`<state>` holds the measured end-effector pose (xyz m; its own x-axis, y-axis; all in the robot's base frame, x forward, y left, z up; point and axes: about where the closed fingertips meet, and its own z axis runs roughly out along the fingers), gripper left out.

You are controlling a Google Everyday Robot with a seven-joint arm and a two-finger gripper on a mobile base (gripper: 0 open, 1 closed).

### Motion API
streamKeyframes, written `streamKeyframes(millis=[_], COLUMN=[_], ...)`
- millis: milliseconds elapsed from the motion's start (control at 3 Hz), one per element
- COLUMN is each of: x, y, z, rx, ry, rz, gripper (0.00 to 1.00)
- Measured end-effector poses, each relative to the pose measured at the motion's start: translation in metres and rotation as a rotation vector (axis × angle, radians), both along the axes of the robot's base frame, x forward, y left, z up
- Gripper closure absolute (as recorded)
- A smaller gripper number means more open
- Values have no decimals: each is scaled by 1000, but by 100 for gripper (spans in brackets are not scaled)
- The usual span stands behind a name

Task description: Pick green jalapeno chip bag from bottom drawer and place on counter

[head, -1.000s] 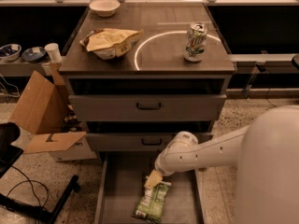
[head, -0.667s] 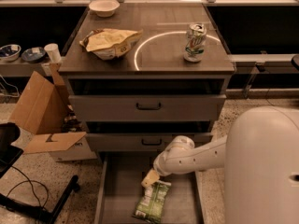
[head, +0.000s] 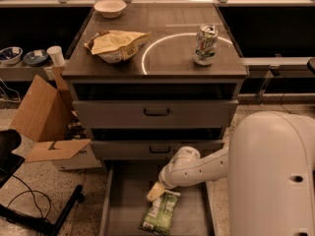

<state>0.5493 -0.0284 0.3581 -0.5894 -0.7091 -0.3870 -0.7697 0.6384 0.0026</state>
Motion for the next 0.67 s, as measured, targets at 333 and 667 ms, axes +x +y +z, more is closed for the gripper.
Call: streamKeyframes(millis=[333, 667], x=[-20, -42], y=[-1, -13], z=[-51, -119], rx=[-12, -34], ry=[59, 112], rz=[11, 38], gripper=[0, 0])
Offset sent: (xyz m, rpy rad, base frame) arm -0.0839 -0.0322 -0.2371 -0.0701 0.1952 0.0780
